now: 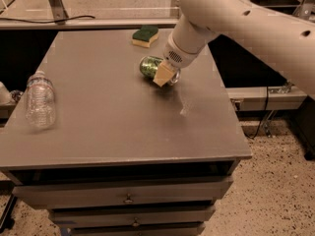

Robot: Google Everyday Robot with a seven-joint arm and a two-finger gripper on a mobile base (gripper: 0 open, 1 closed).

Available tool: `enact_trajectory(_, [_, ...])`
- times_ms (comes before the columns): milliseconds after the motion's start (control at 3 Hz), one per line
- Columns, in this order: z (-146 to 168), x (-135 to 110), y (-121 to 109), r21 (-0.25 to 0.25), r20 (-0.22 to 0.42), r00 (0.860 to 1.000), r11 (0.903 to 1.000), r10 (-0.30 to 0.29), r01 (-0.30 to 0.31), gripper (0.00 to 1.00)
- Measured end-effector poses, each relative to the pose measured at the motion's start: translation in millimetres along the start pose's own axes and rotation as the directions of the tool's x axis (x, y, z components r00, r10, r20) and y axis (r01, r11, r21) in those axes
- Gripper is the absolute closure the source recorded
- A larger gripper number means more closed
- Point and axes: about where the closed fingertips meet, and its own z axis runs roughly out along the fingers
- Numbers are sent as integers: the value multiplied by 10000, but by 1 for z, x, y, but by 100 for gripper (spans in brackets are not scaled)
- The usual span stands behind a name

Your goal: Move green can near water bottle

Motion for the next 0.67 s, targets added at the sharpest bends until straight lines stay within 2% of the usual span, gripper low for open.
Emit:
enact_trajectory(333, [-10, -21, 9, -766, 97, 9971, 9942, -755, 760, 85])
enact_trajectory(667, [-26, -37, 36, -1539, 857, 9828, 9724, -1635, 1752, 100])
